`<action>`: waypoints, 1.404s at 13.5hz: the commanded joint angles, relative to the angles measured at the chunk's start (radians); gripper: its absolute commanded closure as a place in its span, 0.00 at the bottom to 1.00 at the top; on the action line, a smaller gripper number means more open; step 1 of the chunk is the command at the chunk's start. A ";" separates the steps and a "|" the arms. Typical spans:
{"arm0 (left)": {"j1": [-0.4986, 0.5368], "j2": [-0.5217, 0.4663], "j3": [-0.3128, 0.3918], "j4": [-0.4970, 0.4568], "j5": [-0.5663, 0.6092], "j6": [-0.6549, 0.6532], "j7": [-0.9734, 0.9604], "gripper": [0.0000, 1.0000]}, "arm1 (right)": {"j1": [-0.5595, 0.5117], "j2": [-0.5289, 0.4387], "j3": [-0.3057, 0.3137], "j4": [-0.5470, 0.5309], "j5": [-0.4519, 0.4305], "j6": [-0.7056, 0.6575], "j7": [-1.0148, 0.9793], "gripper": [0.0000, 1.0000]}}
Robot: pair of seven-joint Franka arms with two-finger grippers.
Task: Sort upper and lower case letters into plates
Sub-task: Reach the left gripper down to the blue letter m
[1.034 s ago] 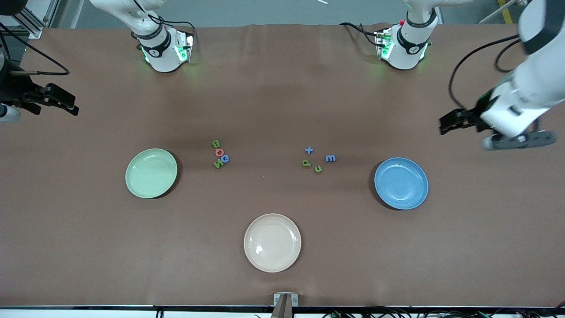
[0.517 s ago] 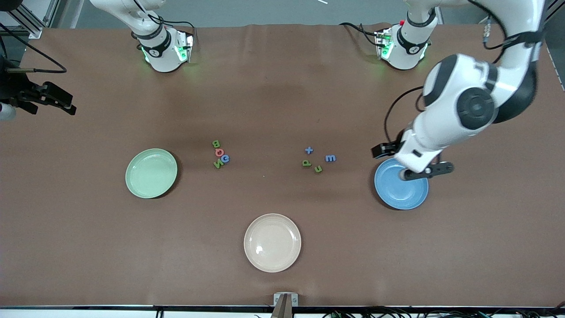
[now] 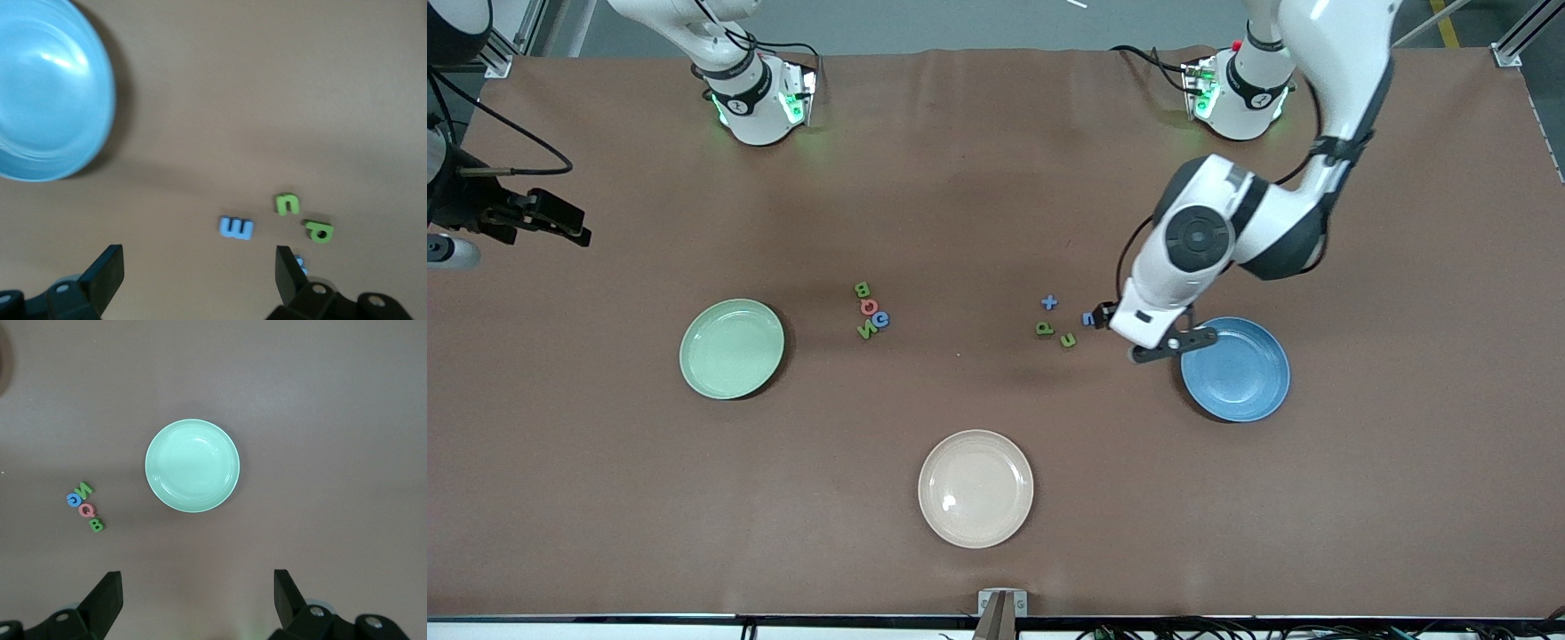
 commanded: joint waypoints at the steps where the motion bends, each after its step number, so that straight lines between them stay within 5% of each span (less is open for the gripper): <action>1: -0.009 0.001 0.001 -0.090 0.020 0.160 -0.009 0.00 | -0.018 0.061 0.009 0.010 -0.010 0.017 -0.013 0.00; 6: -0.035 0.041 0.001 -0.213 0.099 0.342 -0.010 0.00 | -0.044 0.246 0.007 0.114 -0.030 0.021 -0.039 0.00; 8: -0.040 0.045 0.001 -0.235 0.099 0.342 -0.010 0.00 | -0.019 0.247 0.012 0.105 -0.081 0.032 -0.012 0.00; 12: -0.046 0.082 0.001 -0.240 0.099 0.343 -0.010 0.01 | 0.004 0.247 0.014 0.048 0.046 0.098 0.200 0.00; 19: -0.046 0.139 0.004 -0.226 0.116 0.423 -0.012 0.07 | 0.117 0.247 0.014 -0.065 0.056 0.256 0.465 0.00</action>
